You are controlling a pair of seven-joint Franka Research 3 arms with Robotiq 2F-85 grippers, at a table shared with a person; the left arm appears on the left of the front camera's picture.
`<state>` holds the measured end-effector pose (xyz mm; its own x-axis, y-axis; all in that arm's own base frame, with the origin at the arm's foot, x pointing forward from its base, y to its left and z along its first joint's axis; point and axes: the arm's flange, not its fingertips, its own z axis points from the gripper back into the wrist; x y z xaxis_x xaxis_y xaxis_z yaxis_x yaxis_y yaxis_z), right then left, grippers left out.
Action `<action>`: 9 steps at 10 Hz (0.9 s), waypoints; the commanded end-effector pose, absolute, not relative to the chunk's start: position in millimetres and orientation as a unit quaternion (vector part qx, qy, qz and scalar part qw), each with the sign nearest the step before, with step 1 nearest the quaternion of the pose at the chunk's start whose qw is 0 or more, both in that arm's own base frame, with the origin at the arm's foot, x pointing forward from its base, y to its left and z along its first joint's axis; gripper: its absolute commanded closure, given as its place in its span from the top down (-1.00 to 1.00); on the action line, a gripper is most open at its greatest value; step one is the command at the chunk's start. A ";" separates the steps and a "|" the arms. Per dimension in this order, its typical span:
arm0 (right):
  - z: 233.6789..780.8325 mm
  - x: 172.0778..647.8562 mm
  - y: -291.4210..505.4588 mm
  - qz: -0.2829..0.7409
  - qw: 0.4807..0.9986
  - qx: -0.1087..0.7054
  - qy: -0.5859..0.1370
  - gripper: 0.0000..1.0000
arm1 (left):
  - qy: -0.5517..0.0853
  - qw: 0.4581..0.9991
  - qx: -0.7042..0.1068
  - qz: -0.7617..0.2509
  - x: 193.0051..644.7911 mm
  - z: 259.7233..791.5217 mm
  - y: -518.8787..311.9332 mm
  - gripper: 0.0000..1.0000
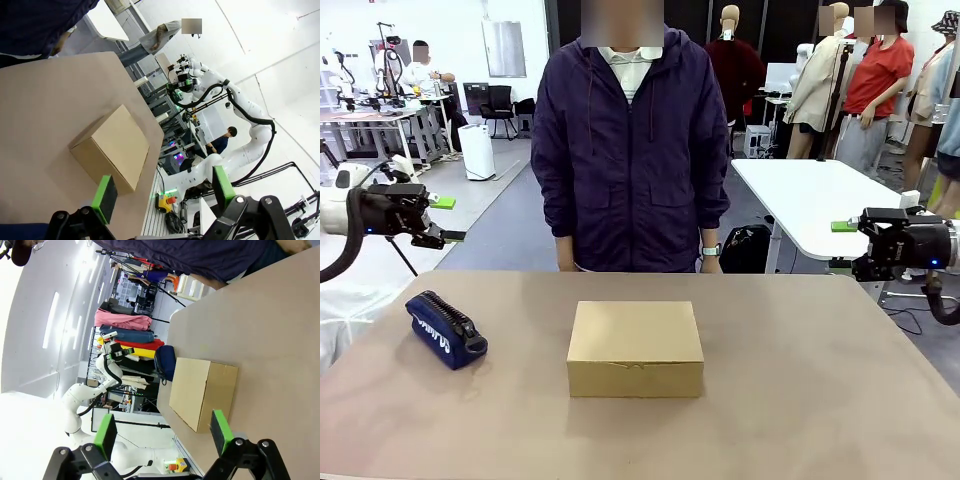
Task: Pack the items into the box.
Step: Close the Mailer Box.
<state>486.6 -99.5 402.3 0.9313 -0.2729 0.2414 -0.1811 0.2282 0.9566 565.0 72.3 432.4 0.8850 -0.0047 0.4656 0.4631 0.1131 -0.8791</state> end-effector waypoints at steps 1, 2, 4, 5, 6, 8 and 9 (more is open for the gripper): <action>407.4 485.5 -98.2 -0.025 0.763 0.619 -0.184 1.00 | -0.179 0.726 -0.642 -0.169 558.3 433.4 72.0 1.00; 407.4 485.5 -98.2 -0.025 0.763 0.619 -0.184 1.00 | -0.179 0.726 -0.642 -0.169 558.3 433.4 72.0 1.00; 407.4 485.5 -98.2 -0.025 0.763 0.619 -0.184 1.00 | -0.179 0.726 -0.642 -0.169 558.3 433.4 72.0 1.00; 407.4 485.5 -98.2 -0.025 0.763 0.619 -0.184 1.00 | -0.179 0.726 -0.642 -0.169 558.3 433.4 72.0 1.00; 407.4 485.5 -98.2 -0.025 0.763 0.619 -0.184 1.00 | -0.179 0.726 -0.642 -0.169 558.3 433.4 72.0 1.00; 407.4 485.5 -98.2 -0.025 0.763 0.619 -0.184 1.00 | -0.179 0.726 -0.642 -0.169 558.3 433.4 72.0 1.00; 407.4 485.5 -98.2 -0.025 0.763 0.619 -0.184 1.00 | -0.179 0.726 -0.642 -0.169 558.3 433.4 72.0 1.00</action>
